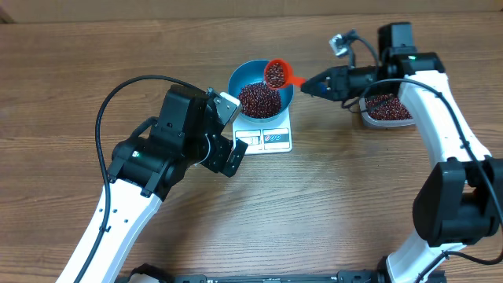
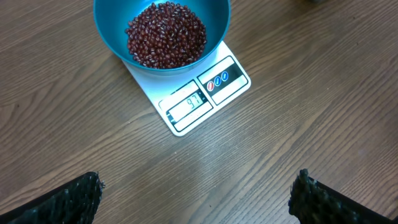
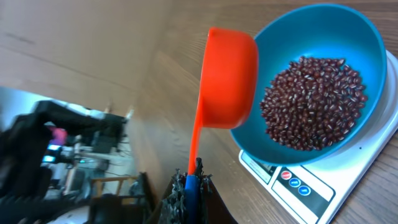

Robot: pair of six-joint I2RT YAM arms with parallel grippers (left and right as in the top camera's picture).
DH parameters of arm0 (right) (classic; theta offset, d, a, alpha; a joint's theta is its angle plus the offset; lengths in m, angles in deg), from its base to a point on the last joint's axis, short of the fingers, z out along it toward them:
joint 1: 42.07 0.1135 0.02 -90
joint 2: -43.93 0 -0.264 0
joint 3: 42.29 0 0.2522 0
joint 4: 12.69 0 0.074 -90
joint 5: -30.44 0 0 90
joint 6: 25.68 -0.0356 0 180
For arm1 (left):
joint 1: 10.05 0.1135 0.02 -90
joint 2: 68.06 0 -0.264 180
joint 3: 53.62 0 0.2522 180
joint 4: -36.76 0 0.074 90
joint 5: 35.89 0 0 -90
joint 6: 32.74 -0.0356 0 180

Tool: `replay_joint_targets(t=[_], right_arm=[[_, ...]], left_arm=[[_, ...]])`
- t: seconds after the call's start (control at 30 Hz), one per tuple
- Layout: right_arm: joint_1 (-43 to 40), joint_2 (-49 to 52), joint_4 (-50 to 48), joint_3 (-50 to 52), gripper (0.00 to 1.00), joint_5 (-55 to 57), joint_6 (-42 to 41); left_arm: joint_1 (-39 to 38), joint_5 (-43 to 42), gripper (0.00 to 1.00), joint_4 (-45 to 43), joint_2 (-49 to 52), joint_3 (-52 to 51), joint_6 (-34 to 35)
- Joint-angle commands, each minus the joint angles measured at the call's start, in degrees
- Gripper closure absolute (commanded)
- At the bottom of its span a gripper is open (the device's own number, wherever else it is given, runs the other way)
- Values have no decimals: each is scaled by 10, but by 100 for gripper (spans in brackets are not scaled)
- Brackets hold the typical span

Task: Scoop item into bowl and weigh 150g on scale
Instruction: 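Carry the filled scoop leftward over the blue bowl, then tilt the scoop to pour beans into the blue bowl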

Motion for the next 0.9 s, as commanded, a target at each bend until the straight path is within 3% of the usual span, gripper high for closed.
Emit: replay_joint_targets(t=[0.0,0.53,0.87], right_arm=[[23,0,-12,-20,96,79,-52],[75,-10,-7,-23,97,186,-31],[124,-48,-2,-45,96,353,-23]], left_arm=[[3,-9,1,1,-1,-3,-11],[3,-9,0,1,-1,-3,-11],[3,-9,0,1,-1,-3,-11]])
